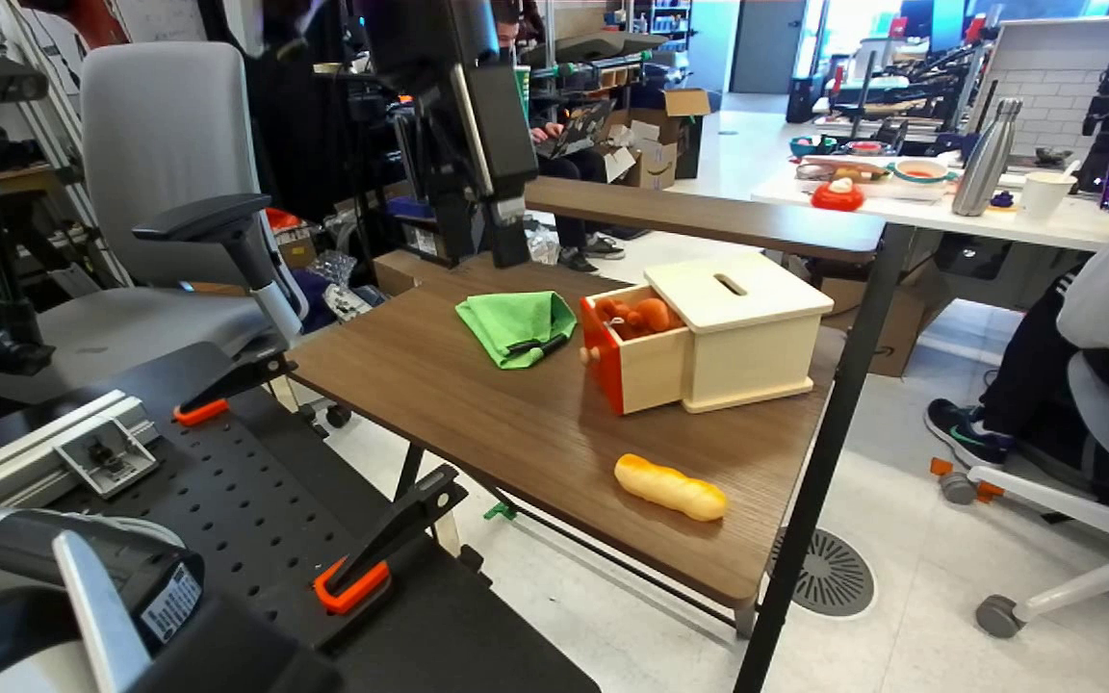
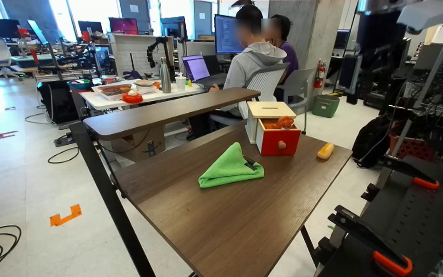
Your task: Unfold the green cloth once
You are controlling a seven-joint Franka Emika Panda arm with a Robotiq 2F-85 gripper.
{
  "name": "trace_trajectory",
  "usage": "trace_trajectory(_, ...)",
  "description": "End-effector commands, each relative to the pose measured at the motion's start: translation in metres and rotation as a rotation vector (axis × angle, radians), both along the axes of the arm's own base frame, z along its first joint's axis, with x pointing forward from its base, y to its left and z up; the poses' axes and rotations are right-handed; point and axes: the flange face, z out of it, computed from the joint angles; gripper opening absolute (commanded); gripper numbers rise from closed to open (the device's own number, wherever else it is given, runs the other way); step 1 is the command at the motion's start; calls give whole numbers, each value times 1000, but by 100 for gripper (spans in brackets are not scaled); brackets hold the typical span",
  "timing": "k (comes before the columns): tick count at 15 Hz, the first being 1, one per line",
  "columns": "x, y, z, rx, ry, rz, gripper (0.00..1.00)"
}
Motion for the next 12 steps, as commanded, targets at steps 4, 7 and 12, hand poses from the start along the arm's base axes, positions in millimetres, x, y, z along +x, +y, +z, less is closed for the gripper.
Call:
trace_trajectory(4,49,62,-83,75,-18,96,100)
trace_trajectory(7,76,87,-102,108,-68,144,100)
trace_trajectory(12,115,119,-124,237,-141,78,100)
